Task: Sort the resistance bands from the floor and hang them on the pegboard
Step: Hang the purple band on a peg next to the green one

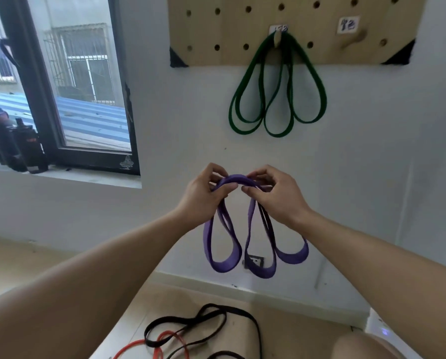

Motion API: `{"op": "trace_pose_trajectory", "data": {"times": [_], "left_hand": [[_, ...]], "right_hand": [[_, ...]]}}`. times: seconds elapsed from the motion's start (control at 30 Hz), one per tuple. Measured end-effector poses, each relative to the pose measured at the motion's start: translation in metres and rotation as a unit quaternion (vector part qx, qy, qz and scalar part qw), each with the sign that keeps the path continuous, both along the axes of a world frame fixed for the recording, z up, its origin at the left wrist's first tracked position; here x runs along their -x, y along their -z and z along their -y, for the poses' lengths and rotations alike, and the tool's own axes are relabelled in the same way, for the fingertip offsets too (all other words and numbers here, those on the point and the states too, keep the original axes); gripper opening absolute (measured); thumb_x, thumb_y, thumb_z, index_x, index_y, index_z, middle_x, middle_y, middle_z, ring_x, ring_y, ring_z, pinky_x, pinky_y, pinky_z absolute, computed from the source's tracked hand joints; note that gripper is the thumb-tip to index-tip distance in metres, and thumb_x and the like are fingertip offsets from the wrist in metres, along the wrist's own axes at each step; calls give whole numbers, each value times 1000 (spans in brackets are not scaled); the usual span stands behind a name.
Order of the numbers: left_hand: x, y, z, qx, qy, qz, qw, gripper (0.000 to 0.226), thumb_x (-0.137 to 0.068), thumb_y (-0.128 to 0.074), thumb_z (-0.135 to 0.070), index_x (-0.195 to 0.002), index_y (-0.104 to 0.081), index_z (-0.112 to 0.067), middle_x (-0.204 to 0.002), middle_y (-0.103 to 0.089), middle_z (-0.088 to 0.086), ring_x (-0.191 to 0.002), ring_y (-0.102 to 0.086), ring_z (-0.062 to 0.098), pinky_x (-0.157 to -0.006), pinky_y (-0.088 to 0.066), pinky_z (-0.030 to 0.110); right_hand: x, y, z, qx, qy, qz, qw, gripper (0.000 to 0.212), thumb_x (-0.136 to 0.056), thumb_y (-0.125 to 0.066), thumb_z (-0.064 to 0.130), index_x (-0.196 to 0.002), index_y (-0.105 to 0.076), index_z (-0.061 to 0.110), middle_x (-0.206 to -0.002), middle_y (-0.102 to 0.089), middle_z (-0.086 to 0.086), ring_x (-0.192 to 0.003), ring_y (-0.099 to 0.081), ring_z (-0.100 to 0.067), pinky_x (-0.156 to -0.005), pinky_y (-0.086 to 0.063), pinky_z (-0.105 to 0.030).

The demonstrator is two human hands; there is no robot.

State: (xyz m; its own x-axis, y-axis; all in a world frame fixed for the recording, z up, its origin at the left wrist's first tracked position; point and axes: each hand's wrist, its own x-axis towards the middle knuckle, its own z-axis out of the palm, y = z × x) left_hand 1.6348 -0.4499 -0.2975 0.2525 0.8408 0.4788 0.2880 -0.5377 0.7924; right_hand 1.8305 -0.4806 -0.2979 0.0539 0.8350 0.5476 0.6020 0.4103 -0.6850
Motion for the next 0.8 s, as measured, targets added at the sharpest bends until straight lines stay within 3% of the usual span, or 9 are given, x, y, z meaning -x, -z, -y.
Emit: {"op": "trace_pose_trajectory", "data": {"times": [0.13,0.23,0.37,0.57,0.7,0.8], "left_hand": [[-15,-23,11,5,7,22,1000,22,-94,-70,-35,-109,-58,-23,-101,-71,0,-90,-72,18,-84,-60,43],[-24,-39,18,-10,-2,15,1000,22,-95,-69,-38,-109,-58,-26,-99,-70,-3,-89,-71,14,-76,-58,36],[-34,-71,23,-37,1,3,999,21,-96,-67,-38,-111,-58,-26,-99,-70,-6,-89,-68,11,-70,-48,23],[-55,-117,18,-84,49,29,995,20,-98,-66,-32,-115,-59,-23,-101,-70,-2,-93,-68,13,-84,-55,30],[-76,-140,8,-103,70,49,991,22,-98,-64,-34,-116,-58,-23,-103,-70,-1,-94,-69,14,-85,-58,33],[-98,-158,-1,-148,50,27,987,24,-97,-65,-39,-116,-62,-25,-102,-69,-8,-91,-66,5,-75,-54,19]], "right_hand": [[-9,-19,14,-55,67,67,994,22,-89,-76,41,-109,-74,31,-103,-69,19,-101,-64,-4,-92,-56,-33],[-15,-32,23,-96,83,62,990,23,-90,-76,38,-110,-76,28,-99,-72,15,-92,-67,-6,-85,-60,-38],[-22,-57,33,-125,84,72,986,20,-91,-76,39,-108,-71,30,-98,-72,15,-89,-68,-5,-82,-61,-35],[-32,-106,31,-131,73,12,989,25,-89,-79,38,-103,-65,22,-94,-69,12,-89,-66,-3,-78,-56,-20],[-46,-132,26,-178,71,-13,981,22,-90,-79,32,-102,-64,22,-95,-69,8,-88,-68,-6,-75,-57,-20],[-64,-150,20,-226,104,-2,968,22,-91,-79,30,-106,-68,19,-96,-71,8,-89,-69,-6,-79,-58,-22]]}}
